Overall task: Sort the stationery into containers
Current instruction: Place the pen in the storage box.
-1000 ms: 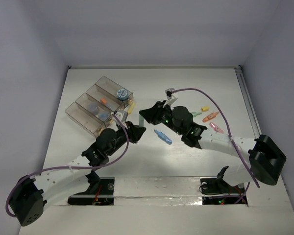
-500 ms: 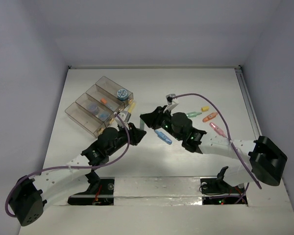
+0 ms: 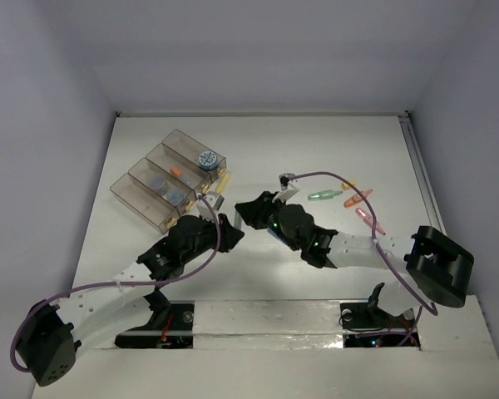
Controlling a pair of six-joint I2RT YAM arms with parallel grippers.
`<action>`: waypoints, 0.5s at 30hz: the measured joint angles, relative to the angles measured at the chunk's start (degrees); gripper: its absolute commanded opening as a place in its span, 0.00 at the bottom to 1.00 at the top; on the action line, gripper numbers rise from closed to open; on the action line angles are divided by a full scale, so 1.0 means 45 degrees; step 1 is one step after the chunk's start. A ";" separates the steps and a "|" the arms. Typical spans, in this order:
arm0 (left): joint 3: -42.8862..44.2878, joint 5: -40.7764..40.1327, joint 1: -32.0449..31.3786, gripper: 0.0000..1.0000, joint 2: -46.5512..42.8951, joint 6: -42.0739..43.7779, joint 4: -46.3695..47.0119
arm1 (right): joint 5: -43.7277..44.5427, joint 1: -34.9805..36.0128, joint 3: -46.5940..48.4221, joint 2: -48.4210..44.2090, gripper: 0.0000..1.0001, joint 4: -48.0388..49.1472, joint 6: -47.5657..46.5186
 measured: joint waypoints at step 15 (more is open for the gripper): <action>0.0121 -0.0991 0.0801 0.80 -0.1205 -0.0423 0.3633 | 0.0636 -0.1826 0.5139 0.2307 0.00 -0.3240 -0.0826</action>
